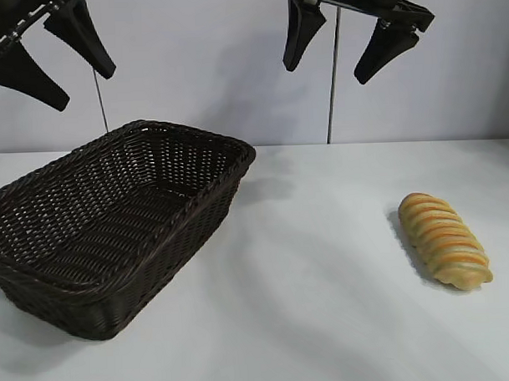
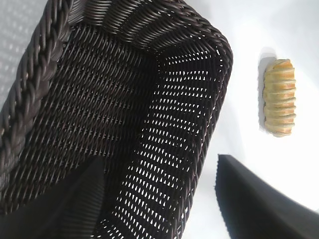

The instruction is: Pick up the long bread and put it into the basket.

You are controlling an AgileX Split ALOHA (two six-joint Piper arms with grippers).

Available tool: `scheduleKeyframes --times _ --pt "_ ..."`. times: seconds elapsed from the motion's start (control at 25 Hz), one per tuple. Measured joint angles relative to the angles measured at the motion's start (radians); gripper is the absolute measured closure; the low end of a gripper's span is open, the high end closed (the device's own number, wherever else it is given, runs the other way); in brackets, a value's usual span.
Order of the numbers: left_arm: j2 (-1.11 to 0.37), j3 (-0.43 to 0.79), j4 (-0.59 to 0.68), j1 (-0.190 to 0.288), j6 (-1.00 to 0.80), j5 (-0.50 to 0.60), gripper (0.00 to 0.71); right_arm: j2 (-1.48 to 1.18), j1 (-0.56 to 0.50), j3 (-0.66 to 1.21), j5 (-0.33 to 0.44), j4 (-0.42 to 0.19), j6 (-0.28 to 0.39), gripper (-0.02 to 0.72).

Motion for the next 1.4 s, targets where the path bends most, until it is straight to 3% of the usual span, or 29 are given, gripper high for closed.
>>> scheduleKeyframes --times 1.4 --pt "0.0 0.0 -0.004 0.0 0.0 -0.039 0.239 0.0 0.0 0.0 0.0 0.0 0.001 0.02"
